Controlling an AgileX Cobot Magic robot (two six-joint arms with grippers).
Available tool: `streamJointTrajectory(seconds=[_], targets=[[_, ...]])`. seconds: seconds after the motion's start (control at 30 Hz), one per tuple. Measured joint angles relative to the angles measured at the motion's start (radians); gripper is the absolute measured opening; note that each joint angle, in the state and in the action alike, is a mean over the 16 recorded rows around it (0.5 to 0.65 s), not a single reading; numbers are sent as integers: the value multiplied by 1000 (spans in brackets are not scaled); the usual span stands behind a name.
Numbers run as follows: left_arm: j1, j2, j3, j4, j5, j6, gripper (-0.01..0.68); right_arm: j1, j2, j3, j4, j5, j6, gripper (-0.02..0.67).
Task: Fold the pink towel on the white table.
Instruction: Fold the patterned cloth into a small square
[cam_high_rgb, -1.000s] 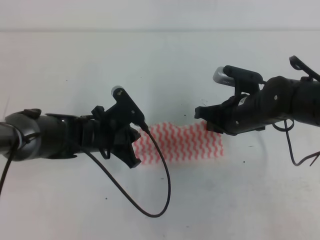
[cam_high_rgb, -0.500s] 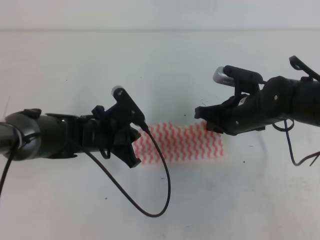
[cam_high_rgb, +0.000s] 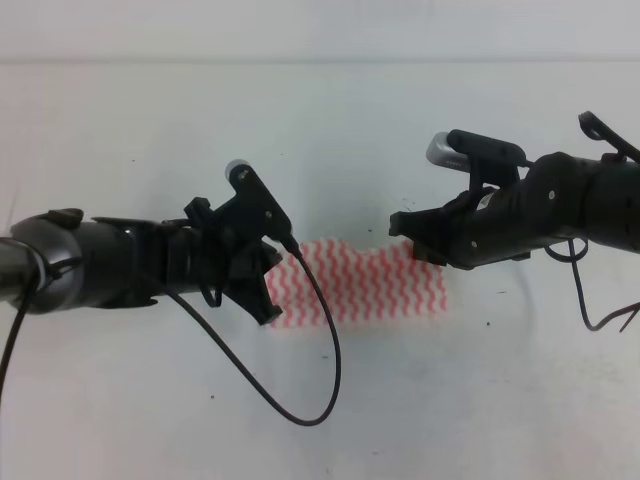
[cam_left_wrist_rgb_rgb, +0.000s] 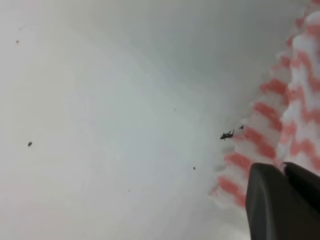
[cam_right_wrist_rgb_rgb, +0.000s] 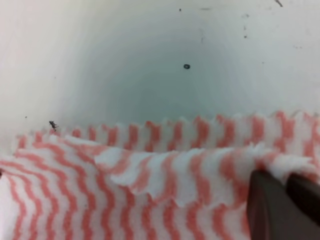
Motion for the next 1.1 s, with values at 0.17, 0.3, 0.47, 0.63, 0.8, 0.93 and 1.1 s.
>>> streamJointTrajectory(seconds=[0.17,0.3,0.47,0.63,0.8,0.93,1.1], targets=[[0,11,-8,-1,-4,8,-2,0,0,0,0,-1,0,-16],[0,22,-15,-1,-8,11,-2,0,0,0,0,-2,0,-16],[1,31,-24,-2,-10,11,-2,0,0,0,0,-3,0,-16],[1,32,-27,-2,-13,22,-2,0,0,0,0,-3,0,-16],[1,31,-26,-3,-14,55,-2,0,0,0,0,-3,0,-16],[1,31,-27,-3,-16,82,-2,0,0,0,0,-3,0,-16],[1,32,-27,-2,-17,113,-2,0,0,0,0,-3,0,-16]])
